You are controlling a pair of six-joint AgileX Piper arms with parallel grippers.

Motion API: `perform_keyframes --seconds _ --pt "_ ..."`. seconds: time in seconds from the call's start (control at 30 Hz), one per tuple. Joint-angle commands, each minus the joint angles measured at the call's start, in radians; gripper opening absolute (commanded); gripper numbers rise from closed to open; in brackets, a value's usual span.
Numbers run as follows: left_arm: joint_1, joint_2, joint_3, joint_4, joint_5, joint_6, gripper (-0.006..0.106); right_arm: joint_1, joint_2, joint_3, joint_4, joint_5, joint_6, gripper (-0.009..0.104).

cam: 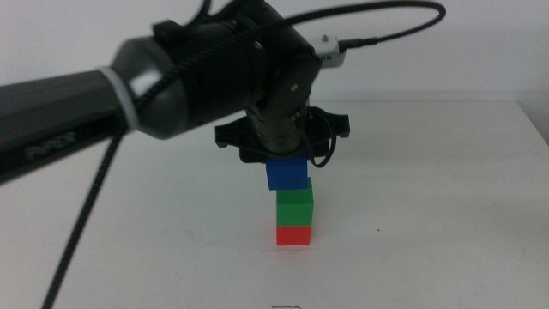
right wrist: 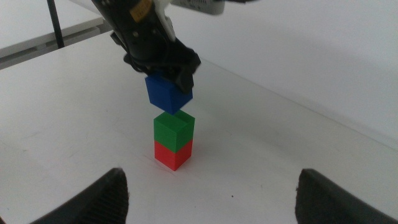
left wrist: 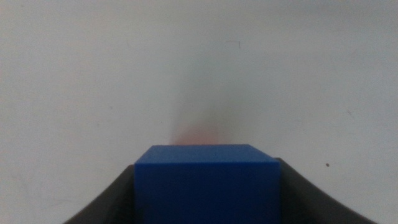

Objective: Stack red cubes first, then green, then blue cubes in a specific spot.

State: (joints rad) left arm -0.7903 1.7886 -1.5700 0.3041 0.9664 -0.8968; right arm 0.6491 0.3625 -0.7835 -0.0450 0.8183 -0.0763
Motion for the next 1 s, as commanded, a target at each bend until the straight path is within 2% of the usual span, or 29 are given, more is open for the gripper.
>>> perform_keyframes --seconds 0.0,0.17,0.77,0.97 --pt "-0.005 -0.032 -0.034 0.024 -0.046 -0.019 -0.002 -0.006 0.013 -0.024 -0.013 -0.072 -0.009 0.091" --pt "-0.004 -0.003 -0.034 0.017 -0.117 -0.026 -0.002 -0.006 0.013 -0.024 -0.013 -0.072 -0.009 0.091" --pt "-0.005 0.002 -0.034 0.024 -0.053 -0.061 -0.002 -0.006 0.013 -0.024 -0.013 -0.072 -0.009 0.091" --pt "-0.005 0.008 -0.034 -0.007 -0.053 -0.054 -0.002 -0.006 0.013 -0.024 -0.013 -0.072 -0.009 0.091"
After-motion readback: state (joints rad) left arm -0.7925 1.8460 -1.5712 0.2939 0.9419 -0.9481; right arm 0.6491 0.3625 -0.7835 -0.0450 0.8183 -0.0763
